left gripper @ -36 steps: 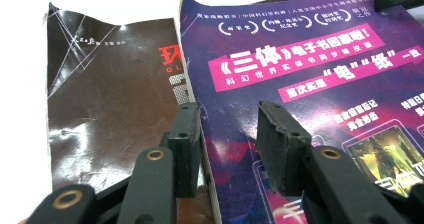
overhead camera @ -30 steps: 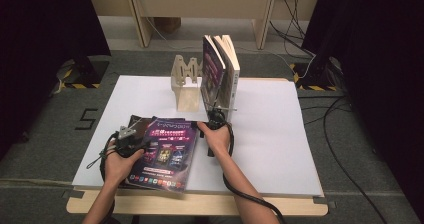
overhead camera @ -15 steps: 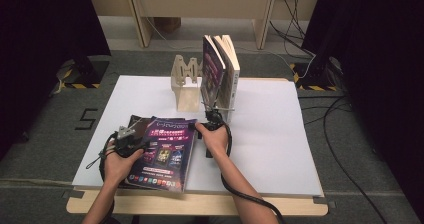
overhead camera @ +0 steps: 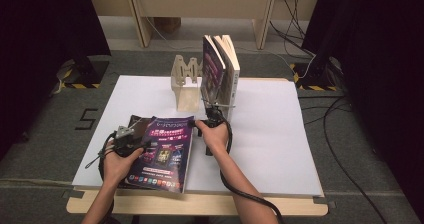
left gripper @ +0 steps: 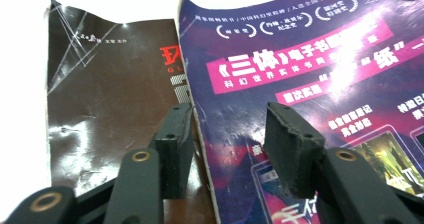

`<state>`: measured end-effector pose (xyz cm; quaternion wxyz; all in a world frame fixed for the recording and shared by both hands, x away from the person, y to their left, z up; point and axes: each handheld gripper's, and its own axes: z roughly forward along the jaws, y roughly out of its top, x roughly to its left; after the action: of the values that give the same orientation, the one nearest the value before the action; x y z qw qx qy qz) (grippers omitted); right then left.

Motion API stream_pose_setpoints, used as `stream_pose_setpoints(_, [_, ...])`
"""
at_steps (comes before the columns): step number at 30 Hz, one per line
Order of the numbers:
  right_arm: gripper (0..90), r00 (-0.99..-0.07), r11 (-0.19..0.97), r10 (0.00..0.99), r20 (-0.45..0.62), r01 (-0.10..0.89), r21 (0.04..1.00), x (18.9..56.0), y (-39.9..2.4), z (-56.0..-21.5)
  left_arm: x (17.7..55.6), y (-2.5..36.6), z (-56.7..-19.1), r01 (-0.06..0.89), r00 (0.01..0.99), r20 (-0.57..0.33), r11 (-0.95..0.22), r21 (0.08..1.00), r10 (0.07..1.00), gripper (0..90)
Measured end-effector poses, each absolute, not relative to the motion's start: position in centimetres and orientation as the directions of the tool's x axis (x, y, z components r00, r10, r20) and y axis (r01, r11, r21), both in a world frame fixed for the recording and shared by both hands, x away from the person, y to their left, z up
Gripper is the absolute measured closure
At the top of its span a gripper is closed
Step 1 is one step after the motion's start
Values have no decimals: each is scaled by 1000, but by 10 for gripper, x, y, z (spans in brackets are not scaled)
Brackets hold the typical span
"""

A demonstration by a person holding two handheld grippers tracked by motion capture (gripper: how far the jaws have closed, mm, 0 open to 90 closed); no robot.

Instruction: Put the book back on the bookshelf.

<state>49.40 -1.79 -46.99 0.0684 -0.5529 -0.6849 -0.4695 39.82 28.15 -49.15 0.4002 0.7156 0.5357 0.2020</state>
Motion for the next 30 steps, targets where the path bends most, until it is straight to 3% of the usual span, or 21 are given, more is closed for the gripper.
stream_pose_setpoints(10, [813, -385, -82, 672, 633, 810, 580, 488, -22, -450, 397, 286, -486, 582, 330, -140, -85, 809, 933, 478])
stream_pose_setpoints(30, [835, -439, -81, 673, 595, 756, 650, 478, -33, -423, 397, 286, -486, 575, 337, -130, -95, 813, 932, 469])
